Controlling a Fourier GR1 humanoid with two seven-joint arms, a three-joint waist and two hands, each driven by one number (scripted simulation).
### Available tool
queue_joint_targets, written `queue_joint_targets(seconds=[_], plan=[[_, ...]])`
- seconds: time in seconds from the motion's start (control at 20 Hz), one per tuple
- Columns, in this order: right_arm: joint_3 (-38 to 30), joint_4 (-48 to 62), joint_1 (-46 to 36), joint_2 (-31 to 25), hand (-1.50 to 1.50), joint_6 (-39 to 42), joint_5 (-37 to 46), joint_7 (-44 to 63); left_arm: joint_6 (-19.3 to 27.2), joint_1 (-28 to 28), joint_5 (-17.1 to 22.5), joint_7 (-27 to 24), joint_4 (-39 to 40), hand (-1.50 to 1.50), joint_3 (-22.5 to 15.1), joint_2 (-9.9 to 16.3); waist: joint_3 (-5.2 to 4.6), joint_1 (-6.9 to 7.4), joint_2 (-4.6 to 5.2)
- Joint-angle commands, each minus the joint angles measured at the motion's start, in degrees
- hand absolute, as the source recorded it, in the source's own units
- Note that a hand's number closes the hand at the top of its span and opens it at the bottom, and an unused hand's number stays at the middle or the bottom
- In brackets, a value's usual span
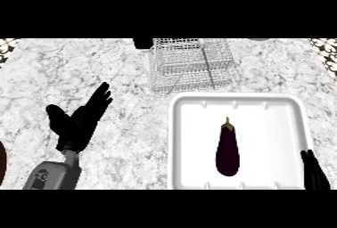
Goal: Pick the eggplant from the tray and place it in the tiered basket
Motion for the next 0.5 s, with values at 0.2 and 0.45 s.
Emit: queue_joint_targets(seconds=[0.2, 0.45], plan=[[6.37, -6.02, -3.61, 11.52, -1.5, 17.76, 21.63, 22.28, -0.51, -1.05, -0.49, 0.72, -0.39, 0.0, -1.66, -0.85, 0.17, 2.98, 0.39], [14.94, -3.61, -13.44, 14.13, -1.5, 28.82, 32.33, 39.04, -0.51, -3.76, -0.3, 1.54, 1.66, 0.0, -1.31, -1.49, 0.48, 2.55, 0.21]])
